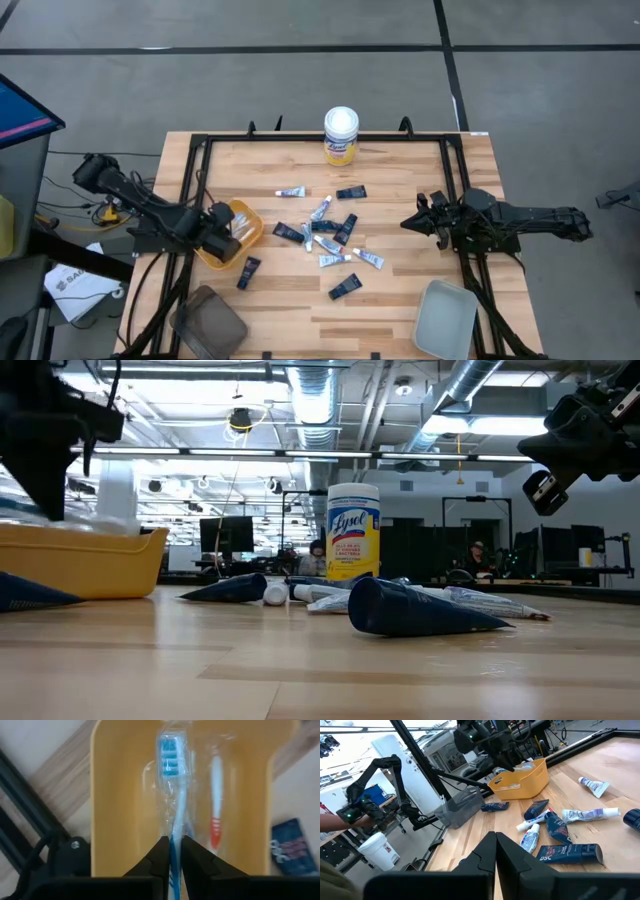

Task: Pick & Place Travel size toiletries
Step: Put the blue toothbrush into the yellow bin, then put the blue shave cream into the black transparent bin

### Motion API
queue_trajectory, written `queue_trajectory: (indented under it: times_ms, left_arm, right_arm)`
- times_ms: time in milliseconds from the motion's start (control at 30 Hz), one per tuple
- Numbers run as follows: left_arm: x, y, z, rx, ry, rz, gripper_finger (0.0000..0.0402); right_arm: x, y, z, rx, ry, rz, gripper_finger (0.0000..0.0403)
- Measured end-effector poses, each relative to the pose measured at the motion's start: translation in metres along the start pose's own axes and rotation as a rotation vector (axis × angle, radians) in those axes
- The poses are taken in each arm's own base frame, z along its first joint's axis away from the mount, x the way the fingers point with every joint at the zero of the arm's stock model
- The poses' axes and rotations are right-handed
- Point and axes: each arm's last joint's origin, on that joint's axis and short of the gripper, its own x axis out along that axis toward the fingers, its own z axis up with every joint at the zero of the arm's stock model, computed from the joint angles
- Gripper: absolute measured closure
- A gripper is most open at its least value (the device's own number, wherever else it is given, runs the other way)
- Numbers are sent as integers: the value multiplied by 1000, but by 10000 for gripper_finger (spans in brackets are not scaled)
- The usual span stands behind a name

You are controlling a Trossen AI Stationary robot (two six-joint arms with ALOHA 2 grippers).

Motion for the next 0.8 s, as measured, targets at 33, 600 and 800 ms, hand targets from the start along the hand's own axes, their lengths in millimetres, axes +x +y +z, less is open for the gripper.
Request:
queue_trajectory:
  times_ms: [33,600,800]
  left_arm:
    - [2,1,-1,-1,2,9,373]
    - [14,9,5,-38,-18,79,257]
    - [13,8,5,-43,1,67,199]
  right_arm:
    - [0,0,0,0,0,0,403]
    - [0,0,0,0,0,0,403]
    - [0,0,0,0,0,0,403]
